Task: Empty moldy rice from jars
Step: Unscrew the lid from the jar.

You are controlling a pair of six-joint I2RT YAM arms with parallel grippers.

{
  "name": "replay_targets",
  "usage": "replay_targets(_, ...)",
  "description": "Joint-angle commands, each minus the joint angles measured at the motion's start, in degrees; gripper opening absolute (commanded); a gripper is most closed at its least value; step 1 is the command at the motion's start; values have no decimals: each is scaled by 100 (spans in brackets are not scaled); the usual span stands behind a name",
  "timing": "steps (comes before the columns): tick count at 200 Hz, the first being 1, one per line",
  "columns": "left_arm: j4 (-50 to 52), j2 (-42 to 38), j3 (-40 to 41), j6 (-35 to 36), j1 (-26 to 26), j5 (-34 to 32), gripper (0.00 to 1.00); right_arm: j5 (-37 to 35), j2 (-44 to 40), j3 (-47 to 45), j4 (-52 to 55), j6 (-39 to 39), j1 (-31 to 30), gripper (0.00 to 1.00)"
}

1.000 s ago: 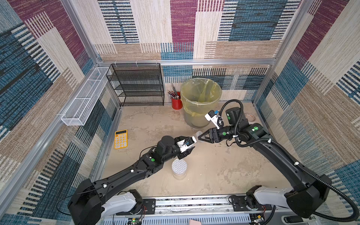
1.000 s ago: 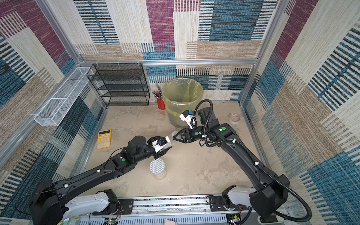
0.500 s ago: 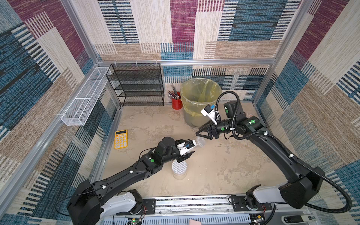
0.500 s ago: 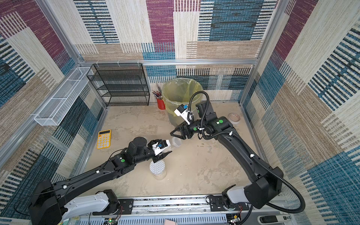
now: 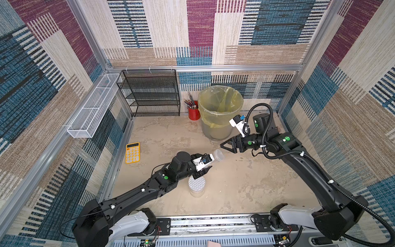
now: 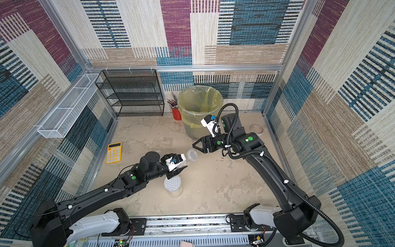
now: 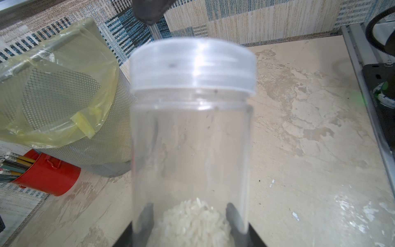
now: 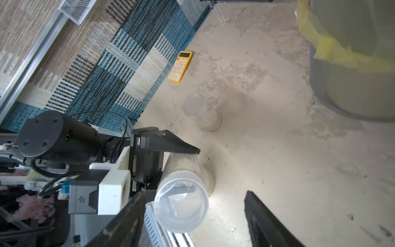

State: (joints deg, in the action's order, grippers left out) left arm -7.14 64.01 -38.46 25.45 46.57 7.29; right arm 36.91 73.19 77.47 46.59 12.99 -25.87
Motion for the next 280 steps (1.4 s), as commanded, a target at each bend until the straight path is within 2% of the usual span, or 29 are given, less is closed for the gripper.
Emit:
replay_targets(1, -365, 6, 2, -62, 2, -178, 0, 86, -35, -161, 675, 1343, -6, 70)
replay_targets(23, -416, 22, 22, -73, 2, -219, 0, 180, -483, -300, 401, 2024, -6, 75)
replay_targets(42, -439, 58, 22, -76, 2, -215, 0, 297, -533, -213, 557, 2283, -12, 75)
replay_targets(105, -429, 94, -4, -93, 2, -202, 0, 184, -67, 202, 1037, 2202, -23, 78)
replay_targets(167, -438, 173, 23, -69, 2, -210, 0, 112, 503, 612, 1176, 2129, -295, 78)
replay_targets(280, -394, 208, -65, -71, 2, -175, 0, 26, 842, 734, 1290, 1747, -331, 76)
